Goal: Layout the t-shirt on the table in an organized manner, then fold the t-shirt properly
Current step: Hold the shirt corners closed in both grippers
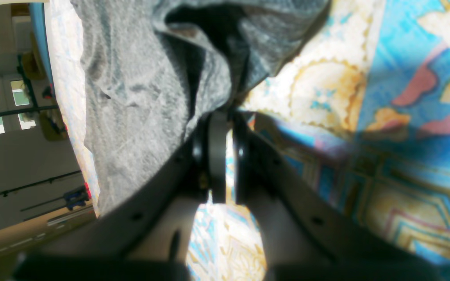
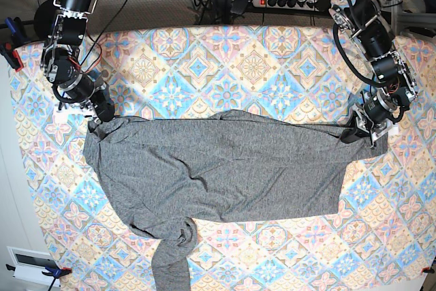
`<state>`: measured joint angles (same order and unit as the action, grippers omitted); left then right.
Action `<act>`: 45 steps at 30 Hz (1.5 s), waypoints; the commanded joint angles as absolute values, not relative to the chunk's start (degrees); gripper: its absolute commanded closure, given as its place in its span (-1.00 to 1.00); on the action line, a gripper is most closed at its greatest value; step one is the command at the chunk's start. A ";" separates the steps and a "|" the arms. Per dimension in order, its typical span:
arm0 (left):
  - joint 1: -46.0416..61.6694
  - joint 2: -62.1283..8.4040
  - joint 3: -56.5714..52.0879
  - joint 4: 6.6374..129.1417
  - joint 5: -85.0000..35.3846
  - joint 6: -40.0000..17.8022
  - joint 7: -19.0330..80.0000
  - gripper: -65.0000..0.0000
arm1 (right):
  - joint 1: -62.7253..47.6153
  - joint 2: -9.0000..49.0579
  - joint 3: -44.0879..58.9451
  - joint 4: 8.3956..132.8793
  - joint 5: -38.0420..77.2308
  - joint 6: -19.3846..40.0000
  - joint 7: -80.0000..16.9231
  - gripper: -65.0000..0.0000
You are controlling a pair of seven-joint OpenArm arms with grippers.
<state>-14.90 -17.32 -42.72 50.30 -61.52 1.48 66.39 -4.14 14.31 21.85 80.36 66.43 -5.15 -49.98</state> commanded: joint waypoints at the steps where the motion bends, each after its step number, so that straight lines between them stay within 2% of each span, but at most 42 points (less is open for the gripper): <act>1: -14.73 -18.15 -42.68 50.51 -59.91 1.98 66.15 1.00 | -3.56 15.25 22.11 81.36 67.30 -4.53 -49.80 0.92; 11: -12.79 -18.24 -42.68 50.59 -59.82 1.98 66.42 1.00 | -3.82 15.25 22.11 83.30 67.30 -4.53 -49.89 0.92; 15: -12.09 -18.24 -42.68 50.59 -59.82 1.98 66.42 1.00 | -4.97 15.25 22.11 84.70 67.30 -4.53 -49.89 1.00; 24: -11.47 -18.24 -42.68 50.59 -59.82 1.98 66.42 1.00 | -5.14 15.25 22.11 84.88 67.30 -4.53 -49.63 0.98; 27: -11.47 -18.24 -42.68 50.59 -59.82 1.98 66.42 1.00 | -5.14 15.25 22.29 84.88 67.30 -4.62 -49.71 0.82; 32: -11.47 -18.24 -42.68 50.59 -59.82 1.98 66.42 1.00 | -5.14 15.25 22.11 84.79 67.30 -4.70 -49.89 0.37; 35: -11.47 -18.24 -42.68 50.59 -59.82 1.98 66.42 1.00 | -4.97 15.25 22.11 84.44 67.30 -4.70 -49.89 0.21; 45: -11.47 -18.24 -42.68 50.59 -59.82 1.98 66.42 1.00 | -4.88 15.25 22.20 76.97 67.21 -4.70 -49.45 0.19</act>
<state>-12.69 -17.47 -42.63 50.85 -63.48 0.38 66.41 -5.21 14.52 22.13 76.73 68.60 -3.99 -49.52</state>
